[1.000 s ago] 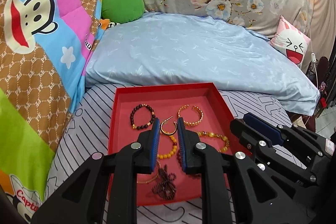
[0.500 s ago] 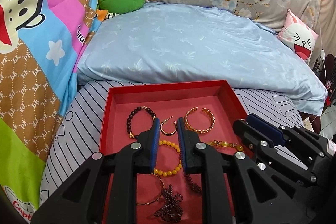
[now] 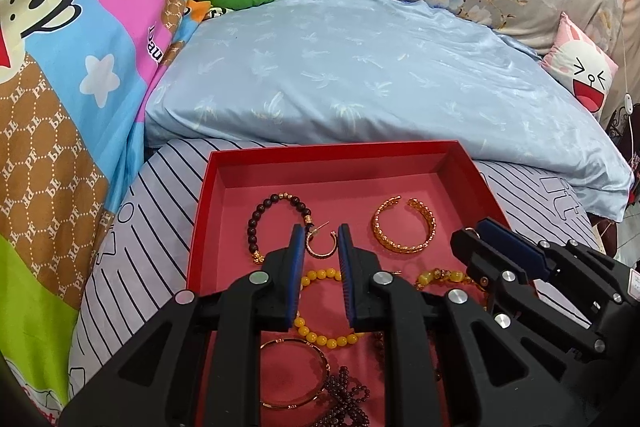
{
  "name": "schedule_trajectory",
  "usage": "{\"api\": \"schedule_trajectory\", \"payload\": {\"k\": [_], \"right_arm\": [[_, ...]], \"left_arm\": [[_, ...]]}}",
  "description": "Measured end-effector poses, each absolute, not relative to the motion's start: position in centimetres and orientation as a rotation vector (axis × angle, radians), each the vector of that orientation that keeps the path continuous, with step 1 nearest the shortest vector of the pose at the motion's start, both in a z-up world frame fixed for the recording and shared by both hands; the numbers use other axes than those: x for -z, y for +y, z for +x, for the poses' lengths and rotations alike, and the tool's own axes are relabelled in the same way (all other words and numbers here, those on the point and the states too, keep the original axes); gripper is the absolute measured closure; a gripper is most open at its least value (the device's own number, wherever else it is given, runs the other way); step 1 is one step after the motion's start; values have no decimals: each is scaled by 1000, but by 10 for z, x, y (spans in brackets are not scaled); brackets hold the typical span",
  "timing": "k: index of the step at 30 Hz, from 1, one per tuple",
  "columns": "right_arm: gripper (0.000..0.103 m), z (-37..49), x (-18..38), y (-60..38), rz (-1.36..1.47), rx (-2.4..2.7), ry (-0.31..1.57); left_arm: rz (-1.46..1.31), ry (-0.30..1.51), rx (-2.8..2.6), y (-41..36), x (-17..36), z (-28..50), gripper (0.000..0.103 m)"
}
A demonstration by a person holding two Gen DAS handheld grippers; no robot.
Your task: Organize jewelry
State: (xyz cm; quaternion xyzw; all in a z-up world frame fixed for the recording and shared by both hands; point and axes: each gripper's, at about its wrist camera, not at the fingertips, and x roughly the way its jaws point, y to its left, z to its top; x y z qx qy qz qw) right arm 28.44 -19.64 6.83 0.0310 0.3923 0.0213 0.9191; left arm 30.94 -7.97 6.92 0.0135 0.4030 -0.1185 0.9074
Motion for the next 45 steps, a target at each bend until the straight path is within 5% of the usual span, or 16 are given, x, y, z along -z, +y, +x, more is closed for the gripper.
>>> {"api": "schedule_trajectory", "payload": {"k": [10,15,21,32,45], "right_arm": [[85,288,-61,-195,60,-37,818],[80,286,-62,-195,59,-24,815],[58,273,-69,-198,72,7,792],[57,232,-80,-193,69,20,773],[43,184,-81,-200,89,57,783]], "left_arm": [[28,842,236,-79,-62,313,85],[20,835,194,-74,-61,310,58],[-10,833,178,-64,-64,301,55],[-26,812,171,-54,-77,261,48],[-30,808,112,-44,-81,213,18]]}}
